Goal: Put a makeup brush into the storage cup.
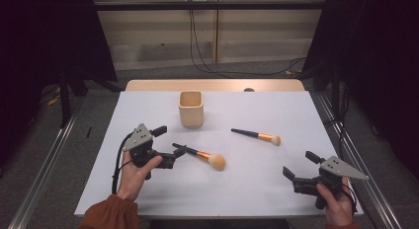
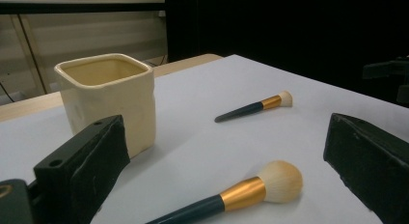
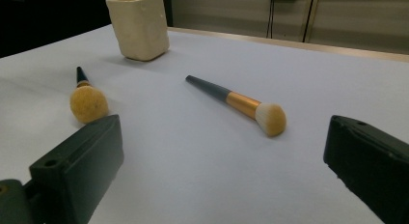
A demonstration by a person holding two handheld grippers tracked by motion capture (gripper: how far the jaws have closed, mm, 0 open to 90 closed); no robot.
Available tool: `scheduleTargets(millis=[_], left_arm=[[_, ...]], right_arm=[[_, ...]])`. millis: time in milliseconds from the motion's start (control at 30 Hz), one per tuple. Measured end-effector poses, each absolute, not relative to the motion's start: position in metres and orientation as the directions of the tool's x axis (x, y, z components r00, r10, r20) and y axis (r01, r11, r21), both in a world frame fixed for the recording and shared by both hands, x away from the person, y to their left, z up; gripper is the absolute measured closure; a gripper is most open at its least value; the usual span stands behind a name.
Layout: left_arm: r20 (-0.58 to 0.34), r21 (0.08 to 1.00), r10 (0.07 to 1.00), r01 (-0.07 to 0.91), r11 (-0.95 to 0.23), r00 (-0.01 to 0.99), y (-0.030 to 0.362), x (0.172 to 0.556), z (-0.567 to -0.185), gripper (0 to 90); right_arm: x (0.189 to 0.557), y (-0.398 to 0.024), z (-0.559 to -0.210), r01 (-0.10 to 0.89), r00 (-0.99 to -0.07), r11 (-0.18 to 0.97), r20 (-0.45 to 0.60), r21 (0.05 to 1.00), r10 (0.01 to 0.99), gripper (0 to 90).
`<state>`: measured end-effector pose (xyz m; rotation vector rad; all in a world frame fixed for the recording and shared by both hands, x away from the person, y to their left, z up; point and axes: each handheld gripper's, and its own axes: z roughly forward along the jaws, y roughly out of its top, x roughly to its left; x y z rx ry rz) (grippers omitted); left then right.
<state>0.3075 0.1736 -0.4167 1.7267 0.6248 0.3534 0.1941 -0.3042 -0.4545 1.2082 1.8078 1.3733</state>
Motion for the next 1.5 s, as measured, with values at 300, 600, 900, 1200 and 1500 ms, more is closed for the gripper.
scheduleTargets(millis=[300,600,900,1200,1500], left_arm=[[-0.084,0.968,0.556,0.201,-0.152,0.827,0.156,0.318,-0.414,1.7],[-0.107,0.965,0.526,0.217,-0.15,0.843,0.134,0.33,-0.409,2.5],[-0.087,0.933,0.483,0.242,-0.267,0.871,0.123,0.339,-0.403,2.5],[-0.028,0.863,0.453,0.25,-0.439,0.891,0.117,0.348,-0.4,2.6],[0.0,0.802,0.41,0.245,-0.545,0.912,0.108,0.355,-0.397,3.0]], right_arm=[[0.194,-0.304,-0.455,0.319,-0.438,0.068,0.083,0.945,0.895,0.1],[0.195,-0.305,-0.455,0.324,-0.433,0.039,0.112,0.945,0.894,0.0],[0.194,-0.305,-0.455,0.323,-0.433,0.044,0.107,0.945,0.895,0.0],[0.194,-0.305,-0.455,0.322,-0.436,0.053,0.099,0.945,0.895,0.0],[0.195,-0.305,-0.455,0.32,-0.44,0.061,0.092,0.946,0.893,0.0]])
